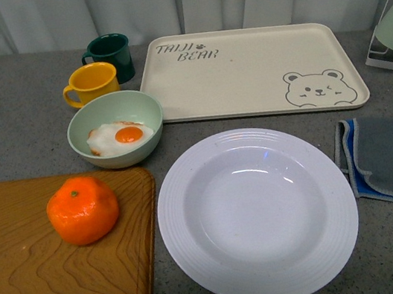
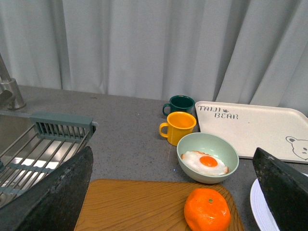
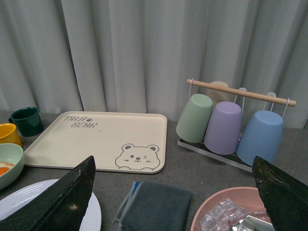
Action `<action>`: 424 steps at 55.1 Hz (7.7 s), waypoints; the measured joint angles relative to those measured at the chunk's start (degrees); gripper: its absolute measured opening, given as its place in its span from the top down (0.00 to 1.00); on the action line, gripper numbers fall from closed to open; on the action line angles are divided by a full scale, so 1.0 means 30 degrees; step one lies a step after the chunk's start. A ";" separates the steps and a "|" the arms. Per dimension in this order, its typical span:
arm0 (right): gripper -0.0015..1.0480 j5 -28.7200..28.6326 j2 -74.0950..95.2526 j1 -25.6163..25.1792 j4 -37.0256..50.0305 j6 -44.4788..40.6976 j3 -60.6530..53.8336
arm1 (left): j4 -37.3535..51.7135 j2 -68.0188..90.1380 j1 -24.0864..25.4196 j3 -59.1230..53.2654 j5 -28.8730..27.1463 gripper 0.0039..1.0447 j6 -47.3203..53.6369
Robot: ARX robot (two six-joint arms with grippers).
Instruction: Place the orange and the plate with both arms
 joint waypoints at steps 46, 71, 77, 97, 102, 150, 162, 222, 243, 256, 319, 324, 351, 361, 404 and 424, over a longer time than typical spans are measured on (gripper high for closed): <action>0.09 0.0000 0.0000 0.0000 0.0000 -0.0007 0.0000 | 0.0000 0.0000 0.0000 0.0000 0.0000 0.06 0.0000; 0.09 -0.0007 -0.0007 0.0000 0.0000 0.0000 0.0000 | -0.2783 0.5486 -0.0736 0.1479 -0.1457 0.06 -0.1894; 0.09 0.0000 0.0000 0.0000 0.0000 0.0000 0.0000 | -0.0619 0.9471 -0.1421 0.1967 -0.1647 0.06 -0.2514; 0.09 0.0000 -0.0007 0.0000 0.0000 0.0000 0.0000 | 0.3228 2.3117 -0.1756 0.5668 0.1523 0.06 -0.3949; 0.09 0.0000 -0.0007 0.0000 0.0000 0.0000 0.0000 | 0.3096 2.5223 -0.1756 0.6783 0.1508 0.06 -0.3198; 0.09 0.0000 -0.0007 0.0000 0.0000 0.0000 0.0000 | 0.3490 3.3252 -0.3628 1.2138 0.1676 0.06 -0.3504; 0.09 0.0000 0.0000 0.0000 0.0000 -0.0007 -0.0007 | 0.2718 3.3536 -0.7242 1.3879 0.1938 0.50 -0.5544; 0.09 0.0000 -0.0007 0.0000 -0.0007 -0.0007 -0.0007 | 0.3257 3.8621 -1.1519 1.7551 0.1297 0.30 -0.6907; 0.09 0.0000 -0.0007 0.0000 -0.0007 -0.0007 -0.0007 | 0.3446 3.7995 -1.1183 1.7405 0.2208 0.06 -0.7337; 0.09 0.0000 -0.0007 0.0000 -0.0007 -0.0007 -0.0007 | 0.4495 3.5532 -0.9836 1.6283 0.1647 0.06 -0.7905; 0.09 0.0000 -0.0007 0.0000 -0.0007 -0.0007 -0.0007 | 1.4863 1.5555 -0.1100 0.0138 -0.0648 0.97 -0.0058; 0.09 0.0000 -0.0007 0.0000 -0.0007 -0.0007 -0.0007 | 1.3639 1.4200 -0.0153 0.0022 -0.0146 0.97 -0.0058; 0.09 0.0000 -0.0007 0.0000 -0.0007 -0.0007 -0.0007 | 0.8604 0.8524 0.0000 0.0000 -0.0029 0.97 -0.0051; 0.09 0.0000 -0.0007 0.0000 -0.0007 -0.0007 -0.0007 | 0.7176 0.7074 0.0000 0.0000 -0.0029 0.97 -0.0051; 0.09 0.1435 0.0386 0.0423 -0.0772 -0.0947 0.0248 | 0.0029 0.0015 0.0000 0.0000 0.0015 0.68 -0.0051; 0.09 0.2178 1.7078 0.5916 0.1341 0.3949 0.3847 | 0.0029 0.0015 0.0000 0.0000 0.0007 0.06 -0.0051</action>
